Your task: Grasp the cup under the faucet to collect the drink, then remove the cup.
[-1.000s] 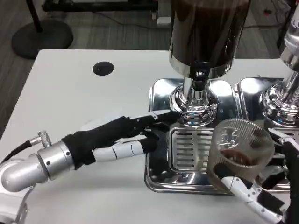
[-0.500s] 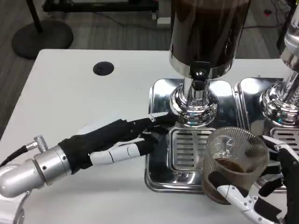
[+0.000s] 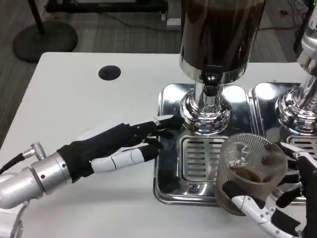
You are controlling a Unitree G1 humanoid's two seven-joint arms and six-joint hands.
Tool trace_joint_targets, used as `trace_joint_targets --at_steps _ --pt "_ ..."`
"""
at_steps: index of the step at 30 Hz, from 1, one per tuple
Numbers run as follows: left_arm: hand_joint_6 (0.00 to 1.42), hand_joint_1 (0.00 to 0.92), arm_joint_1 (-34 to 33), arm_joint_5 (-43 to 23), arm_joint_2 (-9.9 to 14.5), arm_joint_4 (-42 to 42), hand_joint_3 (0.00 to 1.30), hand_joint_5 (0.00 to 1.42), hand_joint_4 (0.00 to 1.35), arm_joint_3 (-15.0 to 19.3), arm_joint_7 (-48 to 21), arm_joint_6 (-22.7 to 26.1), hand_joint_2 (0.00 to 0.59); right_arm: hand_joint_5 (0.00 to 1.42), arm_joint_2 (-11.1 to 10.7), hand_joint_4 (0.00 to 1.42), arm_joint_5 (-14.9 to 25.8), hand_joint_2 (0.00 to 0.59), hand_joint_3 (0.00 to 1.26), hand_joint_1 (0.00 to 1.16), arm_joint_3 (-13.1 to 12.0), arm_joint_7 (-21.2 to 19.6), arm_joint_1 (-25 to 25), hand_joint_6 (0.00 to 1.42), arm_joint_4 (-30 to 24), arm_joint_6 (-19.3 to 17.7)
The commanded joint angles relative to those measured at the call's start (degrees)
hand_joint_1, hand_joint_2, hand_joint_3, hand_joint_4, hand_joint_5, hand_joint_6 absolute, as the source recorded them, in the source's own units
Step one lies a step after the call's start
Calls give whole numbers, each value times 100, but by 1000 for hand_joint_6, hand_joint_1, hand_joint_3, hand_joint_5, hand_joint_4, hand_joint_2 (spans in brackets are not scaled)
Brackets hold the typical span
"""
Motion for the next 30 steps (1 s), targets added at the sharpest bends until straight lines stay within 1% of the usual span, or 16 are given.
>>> trace_joint_targets --at_steps 1,21,30 --pt "269 0 14 -11 39 -22 118 153 109 -28 -78 36 104 770 58 577 8 236 565 679 -6 -140 -12 982 -190 -270" --pt "269 0 -7 -21 50 6 118 153 109 -7 -97 48 104 780 85 591 -9 236 580 680 -23 -188 30 998 -206 -334" --pt "279 0 49 -68 62 -99 118 153 109 8 -113 79 105 797 92 603 -5 246 593 670 -41 -194 73 1003 -214 -396"
